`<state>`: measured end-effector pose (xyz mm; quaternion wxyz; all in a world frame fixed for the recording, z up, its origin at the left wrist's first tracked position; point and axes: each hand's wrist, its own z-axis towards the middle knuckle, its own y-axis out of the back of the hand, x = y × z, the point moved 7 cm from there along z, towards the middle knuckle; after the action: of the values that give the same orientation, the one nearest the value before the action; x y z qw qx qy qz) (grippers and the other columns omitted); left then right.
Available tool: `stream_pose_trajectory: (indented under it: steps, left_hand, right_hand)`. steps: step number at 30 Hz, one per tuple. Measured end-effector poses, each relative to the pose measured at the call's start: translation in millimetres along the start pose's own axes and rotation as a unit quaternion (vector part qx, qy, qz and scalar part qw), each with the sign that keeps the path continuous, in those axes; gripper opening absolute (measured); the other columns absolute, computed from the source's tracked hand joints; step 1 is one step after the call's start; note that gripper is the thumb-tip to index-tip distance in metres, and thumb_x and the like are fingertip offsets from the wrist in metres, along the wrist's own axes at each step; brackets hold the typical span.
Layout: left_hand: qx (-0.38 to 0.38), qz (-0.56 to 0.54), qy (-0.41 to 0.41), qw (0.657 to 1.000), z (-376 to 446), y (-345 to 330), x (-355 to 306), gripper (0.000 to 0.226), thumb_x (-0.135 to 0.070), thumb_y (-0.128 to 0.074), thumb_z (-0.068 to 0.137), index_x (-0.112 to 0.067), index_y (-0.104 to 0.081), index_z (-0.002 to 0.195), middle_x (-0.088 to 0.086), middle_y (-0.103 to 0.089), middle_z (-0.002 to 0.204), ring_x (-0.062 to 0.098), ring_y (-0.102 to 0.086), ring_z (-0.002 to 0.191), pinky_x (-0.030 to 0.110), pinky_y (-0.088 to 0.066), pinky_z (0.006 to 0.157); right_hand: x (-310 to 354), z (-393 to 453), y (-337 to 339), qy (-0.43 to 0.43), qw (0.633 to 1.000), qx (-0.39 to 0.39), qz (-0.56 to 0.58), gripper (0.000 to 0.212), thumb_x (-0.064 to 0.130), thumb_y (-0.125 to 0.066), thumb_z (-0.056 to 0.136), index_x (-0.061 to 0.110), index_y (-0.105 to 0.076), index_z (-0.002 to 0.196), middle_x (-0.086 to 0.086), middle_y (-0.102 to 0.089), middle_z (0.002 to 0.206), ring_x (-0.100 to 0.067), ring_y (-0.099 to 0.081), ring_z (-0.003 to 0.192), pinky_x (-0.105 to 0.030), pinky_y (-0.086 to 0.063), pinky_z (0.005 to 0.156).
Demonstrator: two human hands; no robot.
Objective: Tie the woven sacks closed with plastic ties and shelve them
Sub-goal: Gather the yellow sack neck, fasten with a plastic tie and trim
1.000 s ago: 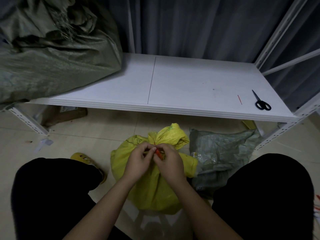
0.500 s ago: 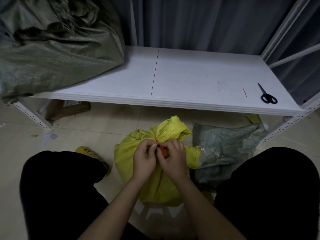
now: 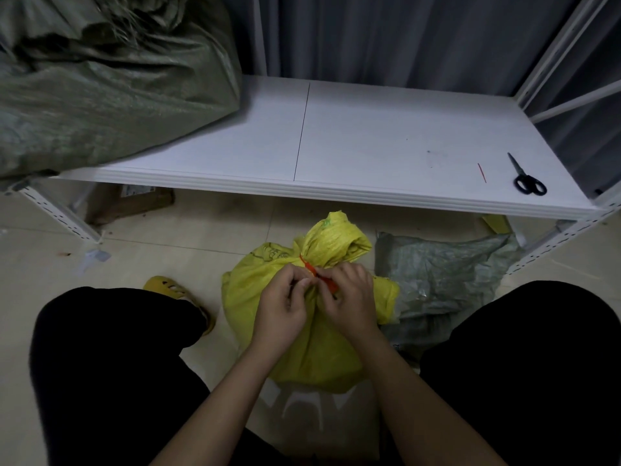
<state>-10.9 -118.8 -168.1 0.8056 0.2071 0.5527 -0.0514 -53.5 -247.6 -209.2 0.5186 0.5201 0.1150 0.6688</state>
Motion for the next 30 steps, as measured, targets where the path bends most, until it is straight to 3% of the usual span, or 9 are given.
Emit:
stream_pose_trajectory:
  steps: [4,9,12,14,17,20,23,25,30]
  left_hand:
    - [0.012,-0.001,-0.016,1.000,-5,3,-4,0.024,-0.006,-0.047,0.089,-0.027,-0.049,0.077,-0.005,-0.061,0.080,0.004,-0.059,0.079,0.016,-0.047,0.074]
    - [-0.016,-0.049,0.062,0.997,5,12,10,0.013,-0.017,-0.049,0.088,-0.022,-0.053,0.077,-0.004,-0.066,0.087,0.008,-0.063,0.089,0.016,-0.048,0.081]
    - [-0.027,-0.075,0.078,0.994,10,13,14,0.011,-0.014,-0.052,0.089,-0.018,-0.054,0.079,-0.001,-0.067,0.093,0.009,-0.063,0.095,0.017,-0.047,0.085]
    - [-0.020,-0.094,0.068,0.993,12,11,10,0.012,-0.012,-0.053,0.089,-0.018,-0.055,0.080,-0.002,-0.067,0.093,0.008,-0.063,0.094,0.016,-0.048,0.083]
    - [-0.003,-0.123,0.078,0.989,11,9,4,0.016,-0.032,-0.050,0.090,-0.020,-0.058,0.084,-0.005,-0.065,0.091,0.008,-0.062,0.091,0.019,-0.049,0.081]
    - [-0.001,-0.079,0.203,0.976,15,13,22,0.048,-0.060,-0.034,0.088,-0.020,-0.059,0.077,-0.003,-0.062,0.079,0.015,-0.059,0.079,0.035,-0.049,0.076]
    - [0.158,0.045,0.318,0.934,21,5,31,0.051,-0.065,-0.045,0.084,-0.016,-0.056,0.074,0.000,-0.056,0.071,0.016,-0.053,0.069,0.035,-0.045,0.069]
    - [0.258,0.056,0.356,0.897,19,-2,27,0.036,-0.050,-0.055,0.088,-0.017,-0.052,0.075,0.000,-0.052,0.067,0.013,-0.048,0.061,0.025,-0.040,0.058]
    - [0.333,0.122,0.359,0.863,22,-3,31,0.031,-0.025,-0.058,0.092,-0.017,-0.047,0.064,0.001,-0.048,0.059,0.011,-0.042,0.051,0.019,-0.036,0.045]
  right_hand:
    - [-1,5,-2,0.030,0.999,0.005,-0.016,0.014,0.032,-0.060,0.085,0.022,-0.064,0.094,0.004,-0.057,0.079,-0.019,-0.051,0.078,-0.034,-0.040,0.076]
    - [5,15,0,0.024,0.997,0.014,-0.077,0.020,0.039,-0.058,0.084,0.026,-0.068,0.095,0.006,-0.056,0.080,-0.017,-0.050,0.080,-0.035,-0.036,0.082]
    - [21,11,1,0.059,0.991,0.010,-0.119,0.020,0.039,-0.057,0.085,0.027,-0.068,0.097,0.004,-0.057,0.083,-0.017,-0.048,0.080,-0.031,-0.033,0.075]
    - [29,9,2,0.080,0.994,0.004,-0.077,0.019,0.032,-0.056,0.087,0.021,-0.070,0.094,0.002,-0.059,0.082,-0.018,-0.050,0.078,-0.029,-0.038,0.068]
    - [28,10,6,0.056,0.998,-0.004,0.007,0.020,0.025,-0.054,0.089,0.015,-0.070,0.093,0.001,-0.061,0.084,-0.014,-0.050,0.079,-0.024,-0.040,0.069]
    - [32,9,9,0.082,0.996,0.005,-0.022,0.022,0.028,-0.054,0.088,0.016,-0.071,0.090,0.001,-0.062,0.084,-0.015,-0.053,0.079,-0.025,-0.041,0.069]
    - [39,7,8,0.099,0.994,0.019,-0.030,0.021,0.028,-0.054,0.086,0.015,-0.070,0.087,0.000,-0.061,0.082,-0.015,-0.051,0.078,-0.024,-0.038,0.068]
    - [34,6,7,0.060,0.997,0.039,0.021,0.018,0.025,-0.057,0.084,0.012,-0.068,0.089,-0.001,-0.059,0.084,-0.012,-0.050,0.080,-0.021,-0.040,0.067]
    - [12,-1,4,-0.014,0.996,0.080,0.023,0.023,0.027,-0.071,0.079,0.018,-0.063,0.099,0.004,-0.058,0.096,-0.012,-0.050,0.091,-0.019,-0.039,0.073]
